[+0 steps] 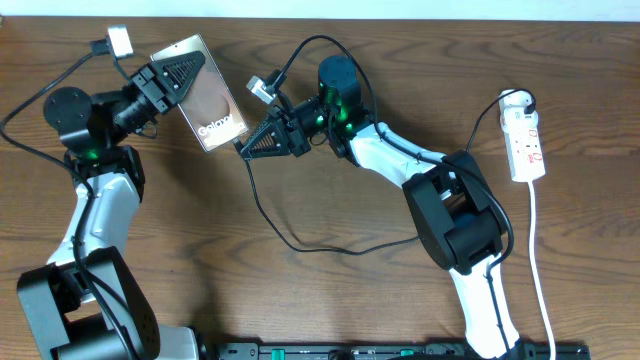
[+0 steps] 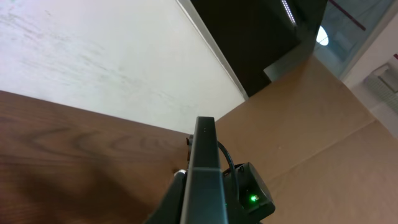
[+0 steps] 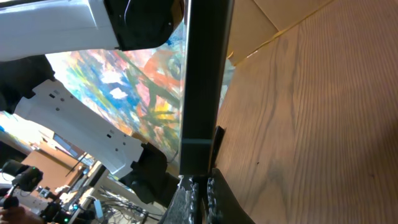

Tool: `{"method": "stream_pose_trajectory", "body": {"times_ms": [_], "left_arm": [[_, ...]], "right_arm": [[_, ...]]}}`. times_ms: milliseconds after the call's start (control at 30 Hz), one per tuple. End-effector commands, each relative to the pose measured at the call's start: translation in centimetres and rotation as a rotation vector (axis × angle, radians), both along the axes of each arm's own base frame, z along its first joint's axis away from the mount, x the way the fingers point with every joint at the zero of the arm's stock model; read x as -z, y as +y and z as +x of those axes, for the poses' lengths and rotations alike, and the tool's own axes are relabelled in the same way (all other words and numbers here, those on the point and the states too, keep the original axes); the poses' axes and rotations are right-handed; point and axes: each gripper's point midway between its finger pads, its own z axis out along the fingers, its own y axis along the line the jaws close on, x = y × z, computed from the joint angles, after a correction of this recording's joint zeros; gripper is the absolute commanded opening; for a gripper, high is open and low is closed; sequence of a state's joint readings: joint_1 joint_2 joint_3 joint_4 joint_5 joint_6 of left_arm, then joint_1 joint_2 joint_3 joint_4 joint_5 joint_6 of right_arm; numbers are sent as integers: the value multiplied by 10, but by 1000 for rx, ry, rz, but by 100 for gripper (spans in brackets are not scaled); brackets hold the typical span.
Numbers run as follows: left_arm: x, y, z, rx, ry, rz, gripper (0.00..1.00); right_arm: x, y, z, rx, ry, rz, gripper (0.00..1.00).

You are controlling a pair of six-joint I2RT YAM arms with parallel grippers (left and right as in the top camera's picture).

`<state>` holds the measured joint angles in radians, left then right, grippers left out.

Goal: Plug charger to phone and switch on socket

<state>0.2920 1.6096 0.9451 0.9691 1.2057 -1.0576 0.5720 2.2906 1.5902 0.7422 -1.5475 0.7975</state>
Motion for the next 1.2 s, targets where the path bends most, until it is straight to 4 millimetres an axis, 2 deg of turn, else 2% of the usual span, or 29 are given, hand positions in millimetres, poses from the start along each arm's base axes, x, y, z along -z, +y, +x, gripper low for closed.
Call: {"method": "stream_pose_trajectory", "body": {"times_ms": [0,367,1167], "left_arm": [[-11,-8,-6,50,-30,19,7],[-14,0,3,-21,-35,2,7],[-11,2,6,-42,-65,36,8]], "right_arm": [[-7,0,7,29,-10,8,1],[-6,10,-6,0,1,1,1],[-2,13,-2,27,37,-22,1]]}}
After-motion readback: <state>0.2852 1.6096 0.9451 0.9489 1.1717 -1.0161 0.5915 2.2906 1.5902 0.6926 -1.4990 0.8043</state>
